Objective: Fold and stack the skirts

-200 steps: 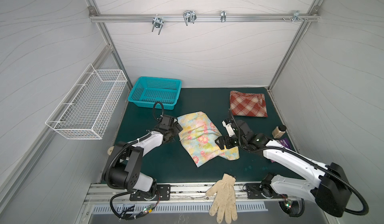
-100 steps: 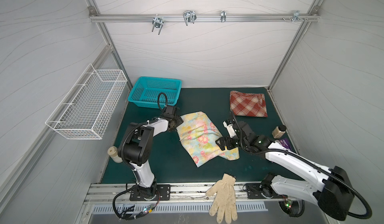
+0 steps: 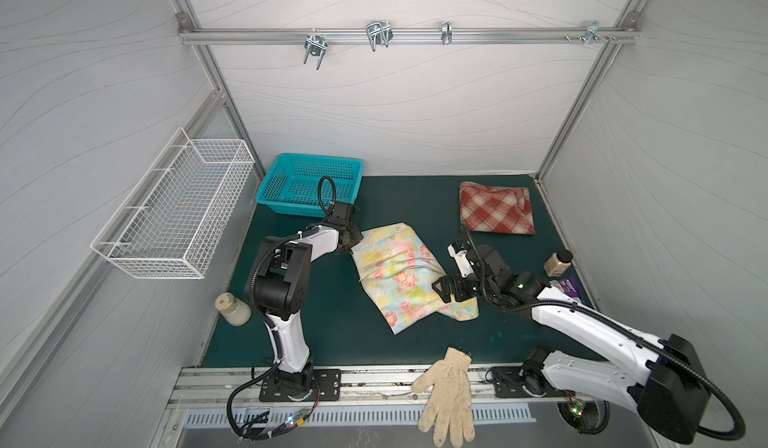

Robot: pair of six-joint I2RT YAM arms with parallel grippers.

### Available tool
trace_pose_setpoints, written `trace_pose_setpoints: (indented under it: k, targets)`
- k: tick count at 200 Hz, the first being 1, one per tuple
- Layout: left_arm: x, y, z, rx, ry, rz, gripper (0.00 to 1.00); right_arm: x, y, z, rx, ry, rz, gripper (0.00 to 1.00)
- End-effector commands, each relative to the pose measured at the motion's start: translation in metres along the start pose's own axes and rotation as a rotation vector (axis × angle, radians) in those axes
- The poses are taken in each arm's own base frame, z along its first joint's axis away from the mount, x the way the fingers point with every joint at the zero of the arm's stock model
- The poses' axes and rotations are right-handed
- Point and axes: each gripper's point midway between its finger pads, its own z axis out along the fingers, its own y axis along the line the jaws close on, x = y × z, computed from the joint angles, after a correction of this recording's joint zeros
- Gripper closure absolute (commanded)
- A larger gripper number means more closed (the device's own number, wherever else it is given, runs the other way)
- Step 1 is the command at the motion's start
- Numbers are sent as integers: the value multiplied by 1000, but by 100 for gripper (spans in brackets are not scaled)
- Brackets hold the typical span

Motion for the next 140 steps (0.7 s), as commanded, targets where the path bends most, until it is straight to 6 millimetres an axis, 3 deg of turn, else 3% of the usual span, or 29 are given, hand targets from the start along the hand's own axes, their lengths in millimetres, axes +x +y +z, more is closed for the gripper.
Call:
trace_pose_setpoints:
  k: [1, 10, 41, 72, 97, 140]
  targets:
    - [-11, 0, 2, -24, -12, 20, 93, 5, 1, -3, -8, 5, 6, 1]
    - [-12, -1, 0, -24, -16, 27, 100, 5, 1, -4, -4, 2, 2, 1]
    - [-27, -12, -19, 16, -66, 35, 100, -1, -1, -8, 17, -13, -12, 1]
    - [-46, -49, -58, 128, -115, 65, 100, -13, -12, -5, 87, -45, -41, 1]
    - [-58, -83, -89, 202, -147, 114, 100, -24, -32, 9, 155, -36, -29, 1]
    - [-69, -131, -110, 288, -156, 174, 100, -41, -66, 40, 152, 19, 98, 1]
